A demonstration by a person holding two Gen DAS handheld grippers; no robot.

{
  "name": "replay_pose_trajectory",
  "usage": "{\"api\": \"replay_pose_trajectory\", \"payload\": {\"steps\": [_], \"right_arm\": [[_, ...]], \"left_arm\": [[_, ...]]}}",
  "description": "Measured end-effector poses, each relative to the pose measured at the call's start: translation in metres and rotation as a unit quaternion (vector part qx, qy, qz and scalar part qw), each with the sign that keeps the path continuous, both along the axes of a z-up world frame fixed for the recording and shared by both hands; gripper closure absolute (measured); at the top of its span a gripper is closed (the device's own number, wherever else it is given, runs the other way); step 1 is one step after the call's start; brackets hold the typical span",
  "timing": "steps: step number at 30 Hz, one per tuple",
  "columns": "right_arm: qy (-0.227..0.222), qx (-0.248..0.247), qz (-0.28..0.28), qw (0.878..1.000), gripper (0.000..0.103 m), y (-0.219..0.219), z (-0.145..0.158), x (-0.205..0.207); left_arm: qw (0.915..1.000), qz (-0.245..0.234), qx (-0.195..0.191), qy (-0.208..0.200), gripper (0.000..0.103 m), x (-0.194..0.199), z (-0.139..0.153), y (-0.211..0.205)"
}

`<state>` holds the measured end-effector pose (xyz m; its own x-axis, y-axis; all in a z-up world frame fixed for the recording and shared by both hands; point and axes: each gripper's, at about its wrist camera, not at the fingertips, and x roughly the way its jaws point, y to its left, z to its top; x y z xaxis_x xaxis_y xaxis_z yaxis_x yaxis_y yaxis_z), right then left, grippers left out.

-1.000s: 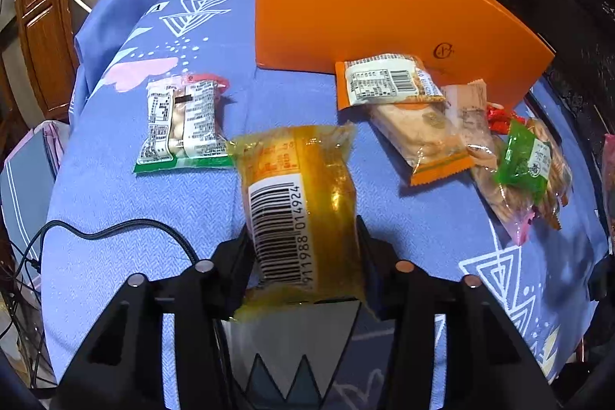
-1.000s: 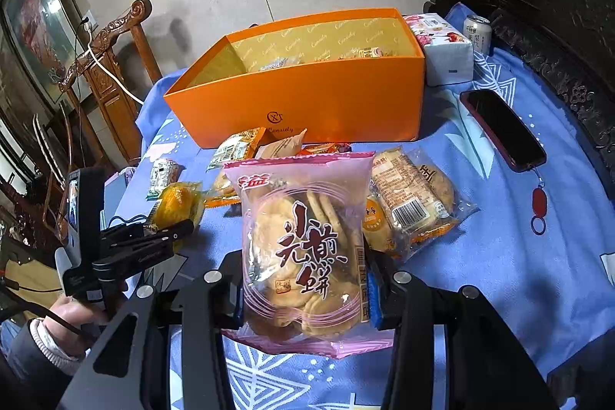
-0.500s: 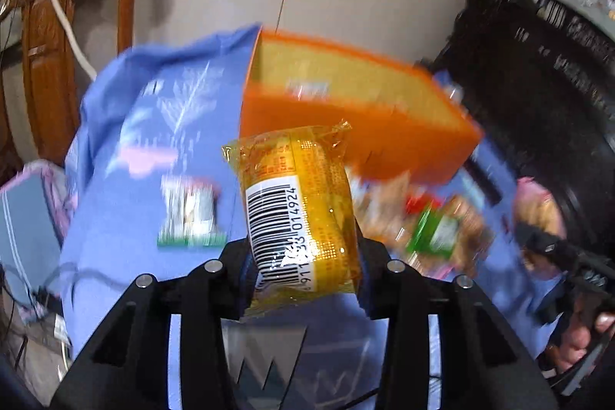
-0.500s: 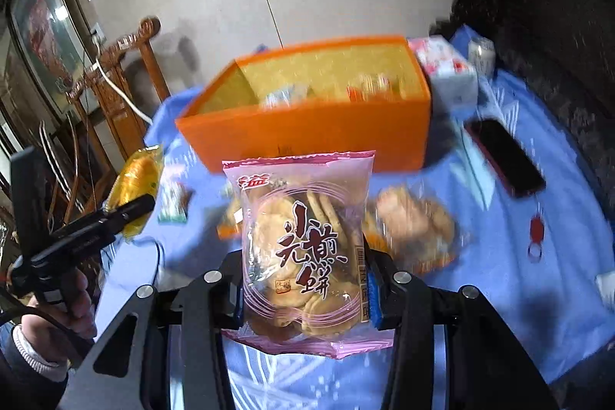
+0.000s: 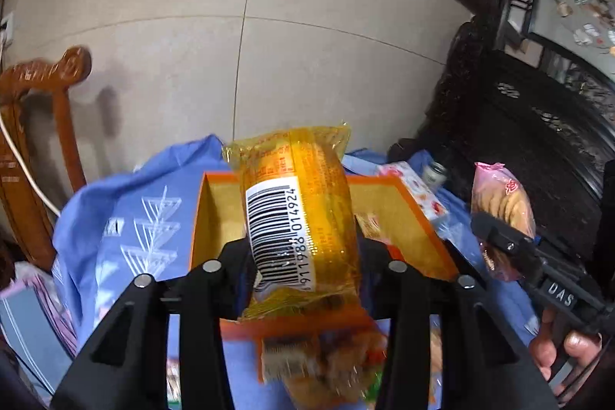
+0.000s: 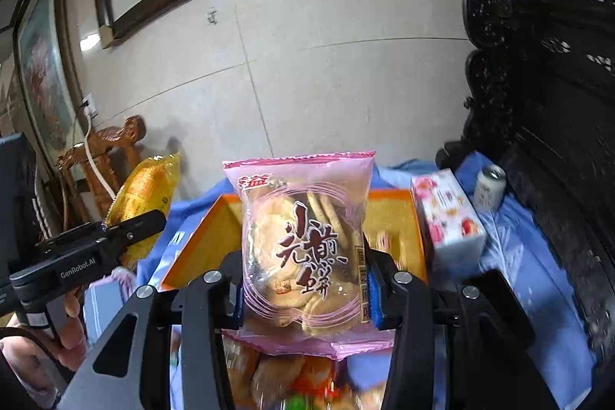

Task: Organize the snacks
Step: 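Drop the pink cookie bag and yellow cake pack into the orange box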

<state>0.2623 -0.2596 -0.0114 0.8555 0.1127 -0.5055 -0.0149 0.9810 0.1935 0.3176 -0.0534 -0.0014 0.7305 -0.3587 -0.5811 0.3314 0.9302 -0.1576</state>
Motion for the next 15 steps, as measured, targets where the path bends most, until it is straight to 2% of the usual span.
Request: {"api": "replay_pose_trajectory", "payload": {"steps": [1, 2, 3, 5, 7, 11, 15], "right_arm": [[0.004, -0.016, -0.003, 1.000, 0.041, 0.002, 0.000, 0.013], [0.010, -0.032, -0.015, 0.999, 0.025, 0.003, 0.001, 0.019], [0.004, -0.042, -0.031, 0.999, 0.022, 0.002, 0.006, 0.017], [-0.024, -0.028, -0.020, 0.999, 0.020, 0.002, 0.014, 0.000], [-0.032, -0.027, -0.011, 0.999, 0.020, 0.005, 0.014, -0.020], [-0.013, -0.016, 0.022, 1.000, 0.020, 0.012, -0.013, -0.055], [0.005, -0.049, 0.085, 0.995, 0.020, 0.030, -0.049, -0.086]], "left_arm": [[0.9998, 0.014, 0.011, 0.003, 0.021, 0.009, 0.003, -0.004], [0.9990, 0.041, 0.020, 0.004, 0.004, 0.014, 0.007, -0.004], [0.9981, 0.058, 0.018, -0.001, 0.004, 0.013, 0.013, 0.000], [0.9985, 0.050, -0.001, -0.022, 0.004, 0.000, 0.025, 0.013], [0.9971, 0.061, 0.001, -0.045, 0.004, -0.019, 0.028, 0.028], [0.9967, 0.078, -0.017, -0.016, 0.004, -0.050, 0.009, 0.065], [0.9949, 0.098, -0.019, 0.012, 0.004, -0.085, -0.025, 0.096]]}}
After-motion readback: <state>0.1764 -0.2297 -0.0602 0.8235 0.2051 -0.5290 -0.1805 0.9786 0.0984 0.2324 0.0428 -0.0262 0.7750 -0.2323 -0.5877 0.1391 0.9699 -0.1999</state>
